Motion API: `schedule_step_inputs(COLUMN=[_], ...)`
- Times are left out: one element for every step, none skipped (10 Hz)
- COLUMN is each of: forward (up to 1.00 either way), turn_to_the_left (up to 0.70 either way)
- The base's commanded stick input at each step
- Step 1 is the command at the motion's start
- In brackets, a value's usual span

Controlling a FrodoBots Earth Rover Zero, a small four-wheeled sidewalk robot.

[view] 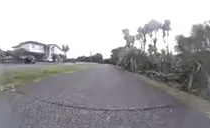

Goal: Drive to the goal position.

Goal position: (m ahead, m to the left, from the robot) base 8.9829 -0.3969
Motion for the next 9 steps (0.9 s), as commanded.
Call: schedule_step_inputs(forward=[1.00,1.00,1.00,1.00,1.00,1.00,1.00,1.00,1.00], turn_to_the_left=[0.00,0.00,0.00,0.00,0.00,0.00,0.00,0.00,0.00])
